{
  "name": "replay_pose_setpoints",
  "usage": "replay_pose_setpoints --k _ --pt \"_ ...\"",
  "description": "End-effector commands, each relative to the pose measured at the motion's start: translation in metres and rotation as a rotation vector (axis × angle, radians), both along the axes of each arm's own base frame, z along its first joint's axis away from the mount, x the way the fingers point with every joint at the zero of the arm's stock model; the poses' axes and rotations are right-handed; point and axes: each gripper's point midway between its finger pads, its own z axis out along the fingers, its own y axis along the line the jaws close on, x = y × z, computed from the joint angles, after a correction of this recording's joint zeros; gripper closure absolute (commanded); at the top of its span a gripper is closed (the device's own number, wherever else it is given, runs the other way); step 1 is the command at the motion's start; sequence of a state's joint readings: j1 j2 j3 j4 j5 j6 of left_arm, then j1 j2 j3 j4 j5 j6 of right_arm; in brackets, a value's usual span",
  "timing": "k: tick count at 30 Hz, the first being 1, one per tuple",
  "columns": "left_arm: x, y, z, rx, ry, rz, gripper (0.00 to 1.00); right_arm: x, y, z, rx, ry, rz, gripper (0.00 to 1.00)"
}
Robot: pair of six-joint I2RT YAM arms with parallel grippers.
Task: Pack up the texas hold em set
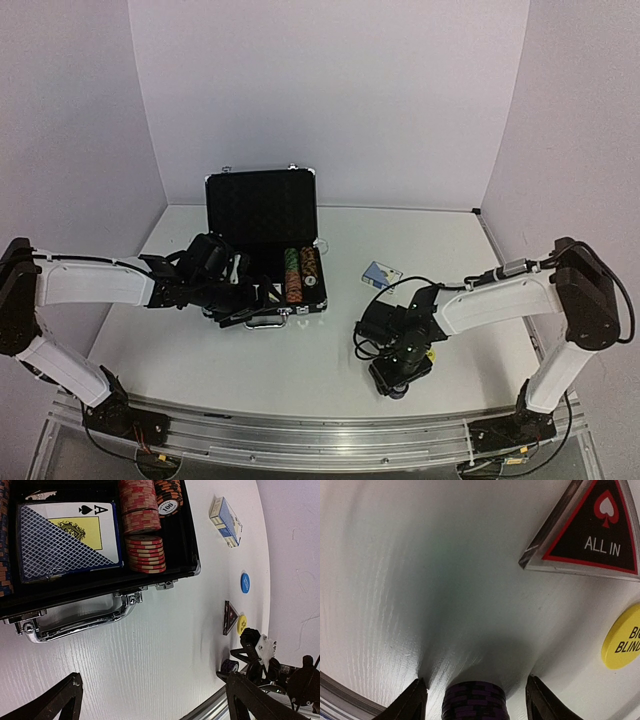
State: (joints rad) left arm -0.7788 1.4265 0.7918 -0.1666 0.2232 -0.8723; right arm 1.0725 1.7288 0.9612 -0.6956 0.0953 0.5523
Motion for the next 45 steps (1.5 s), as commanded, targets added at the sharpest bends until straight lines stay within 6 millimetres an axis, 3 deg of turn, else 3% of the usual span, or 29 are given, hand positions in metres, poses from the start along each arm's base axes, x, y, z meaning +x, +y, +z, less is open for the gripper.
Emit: replay_pose_setpoints --k 1,6,15,20,26,28,35,45 --pt "0.008 0.0 0.014 -0.018 -0.033 0.029 0.0 -0.021 -0.008 -0.006 0.006 0.077 -0.007 0.39" --pt "0.008 0.0 0.013 -0.017 -0.031 0.032 0.0 -0.028 -0.009 -0.009 -0.005 0.091 0.017 0.47" --pt "0.008 -0.003 0.013 -0.023 -0.025 0.025 0.0 -0.034 -0.015 -0.003 -0.032 0.093 0.025 0.46" --pt "0.009 -0.004 0.012 -0.023 -0.022 0.023 0.0 -0.039 -0.017 -0.006 -0.038 0.108 0.027 0.5" --pt "0.009 -0.006 0.013 -0.033 -0.021 0.016 0.0 -0.039 -0.014 -0.003 -0.031 0.096 0.04 0.61" --pt "0.008 -0.007 0.014 -0.039 -0.019 0.013 0.0 -0.036 -0.013 -0.001 -0.029 0.079 0.045 0.7" --pt "0.007 -0.012 0.017 -0.063 -0.014 -0.003 0.0 -0.031 -0.002 0.011 0.005 0.058 0.048 0.82" --pt "-0.004 -0.034 0.023 -0.162 0.024 -0.108 0.0 -0.029 0.014 0.044 0.053 0.049 0.083 0.87"
